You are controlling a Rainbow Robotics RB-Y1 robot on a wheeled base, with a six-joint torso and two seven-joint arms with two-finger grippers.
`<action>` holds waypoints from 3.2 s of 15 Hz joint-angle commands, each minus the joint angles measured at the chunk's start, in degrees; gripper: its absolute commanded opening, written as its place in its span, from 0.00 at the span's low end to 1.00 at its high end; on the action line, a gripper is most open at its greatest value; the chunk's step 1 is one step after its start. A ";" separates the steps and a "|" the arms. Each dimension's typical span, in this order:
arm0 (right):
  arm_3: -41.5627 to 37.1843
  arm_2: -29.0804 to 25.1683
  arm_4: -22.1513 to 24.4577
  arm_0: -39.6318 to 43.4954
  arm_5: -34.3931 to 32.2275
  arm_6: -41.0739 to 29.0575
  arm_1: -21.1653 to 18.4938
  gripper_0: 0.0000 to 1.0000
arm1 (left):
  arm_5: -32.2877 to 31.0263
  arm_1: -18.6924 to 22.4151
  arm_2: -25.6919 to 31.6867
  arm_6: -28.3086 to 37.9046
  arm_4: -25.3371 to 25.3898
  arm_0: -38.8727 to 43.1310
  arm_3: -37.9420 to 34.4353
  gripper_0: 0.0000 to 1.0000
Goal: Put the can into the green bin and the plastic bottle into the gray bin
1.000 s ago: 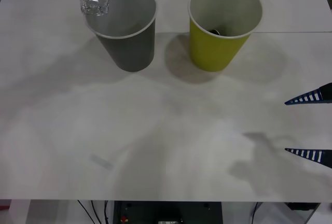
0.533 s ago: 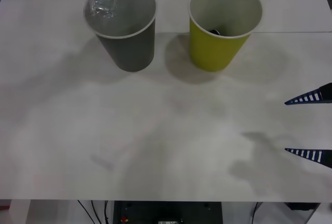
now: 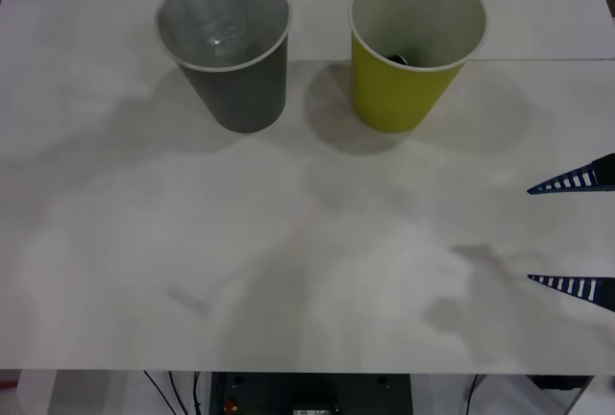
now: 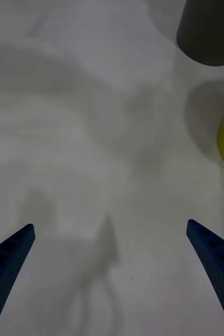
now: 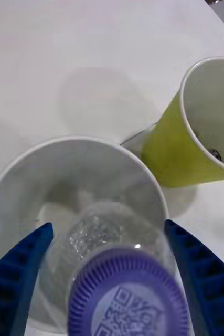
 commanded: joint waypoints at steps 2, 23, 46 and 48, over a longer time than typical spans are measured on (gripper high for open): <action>0.00 0.00 0.00 0.00 0.00 0.00 0.00 1.00 | -1.13 5.78 0.00 -4.33 7.82 2.67 -1.06 1.00; 0.00 0.00 0.00 0.00 0.00 0.00 0.00 1.00 | 2.91 22.39 21.53 -38.96 30.23 51.62 -32.17 1.00; 0.00 0.00 0.00 0.00 0.00 0.00 0.00 1.00 | 2.73 17.12 26.10 -75.44 33.66 71.40 -32.97 1.00; 0.00 0.00 0.00 0.00 0.00 0.00 0.00 1.00 | 2.56 17.12 26.02 -75.70 32.96 71.49 -32.97 1.00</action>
